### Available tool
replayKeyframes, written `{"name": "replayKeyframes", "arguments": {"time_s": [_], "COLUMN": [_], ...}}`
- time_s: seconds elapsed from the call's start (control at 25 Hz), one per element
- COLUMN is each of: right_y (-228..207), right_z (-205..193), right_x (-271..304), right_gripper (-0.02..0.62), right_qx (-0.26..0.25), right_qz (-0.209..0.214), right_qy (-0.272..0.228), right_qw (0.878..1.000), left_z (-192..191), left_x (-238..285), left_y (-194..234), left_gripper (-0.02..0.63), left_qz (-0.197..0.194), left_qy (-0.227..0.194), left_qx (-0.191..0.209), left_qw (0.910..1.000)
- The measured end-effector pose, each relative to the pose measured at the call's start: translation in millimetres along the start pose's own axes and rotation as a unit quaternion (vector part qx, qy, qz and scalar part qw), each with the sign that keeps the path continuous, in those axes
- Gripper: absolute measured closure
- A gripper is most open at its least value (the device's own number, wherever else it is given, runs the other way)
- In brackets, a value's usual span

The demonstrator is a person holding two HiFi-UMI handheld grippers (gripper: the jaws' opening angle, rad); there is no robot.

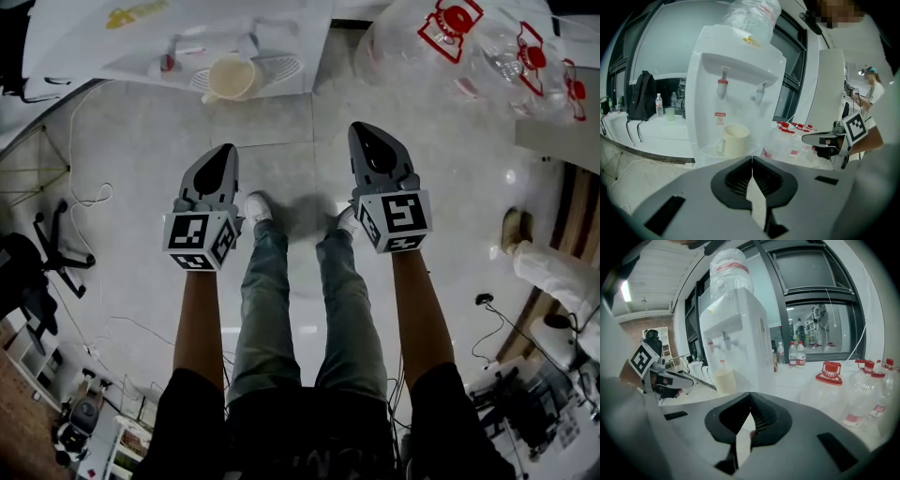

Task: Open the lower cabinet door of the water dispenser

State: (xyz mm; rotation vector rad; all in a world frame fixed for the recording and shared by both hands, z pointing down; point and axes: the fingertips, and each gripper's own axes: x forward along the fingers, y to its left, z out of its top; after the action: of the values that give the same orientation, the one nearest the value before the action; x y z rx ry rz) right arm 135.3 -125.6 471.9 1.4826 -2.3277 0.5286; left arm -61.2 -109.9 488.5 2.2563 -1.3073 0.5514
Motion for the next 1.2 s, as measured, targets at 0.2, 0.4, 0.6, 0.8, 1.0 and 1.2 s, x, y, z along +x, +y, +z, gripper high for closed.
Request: {"name": "replayKeyframes", "arguments": {"time_s": [0.2, 0.4, 0.6, 0.8, 1.0, 1.2], "right_y": [2.2, -2.6, 1.3, -1.1, -5.7, -13.1], "right_z": [-31.6, -63.8, -94.7, -119.0, -139.6, -155.9], "right_x": [13.5, 22.3, 45.4, 68.5, 88.5, 115.4], "right_gripper": [0.581, 0.581, 0.581, 0.581, 0.581, 0.581], "right_qx": [-0.018, -0.036, -0.038, -0.028, -0.033, -0.049], "right_qz": [0.017, 0.03, 0.036, 0.031, 0.02, 0.025], "right_qy": [0.007, 0.021, 0.028, 0.015, 0.014, 0.003], "right_qw": [1.0, 0.999, 0.998, 0.999, 0.999, 0.998], "left_z": [-26.6, -52.8, -81.7, -110.3, -123.9, -133.0], "left_x": [18.1, 34.7, 51.9, 71.8, 87.7, 112.7], "left_y": [12.5, 16.5, 37.4, 49.5, 65.7, 84.5], "left_gripper": [0.588, 0.589, 0.588, 0.589, 0.588, 0.588], "left_qz": [0.009, 0.012, 0.024, 0.028, 0.03, 0.036], "left_qy": [-0.013, -0.021, -0.029, -0.028, -0.038, -0.052], "left_qx": [-0.004, 0.003, -0.012, 0.003, 0.014, 0.021], "left_qw": [0.9999, 0.9997, 0.9992, 0.9992, 0.9987, 0.9978]}}
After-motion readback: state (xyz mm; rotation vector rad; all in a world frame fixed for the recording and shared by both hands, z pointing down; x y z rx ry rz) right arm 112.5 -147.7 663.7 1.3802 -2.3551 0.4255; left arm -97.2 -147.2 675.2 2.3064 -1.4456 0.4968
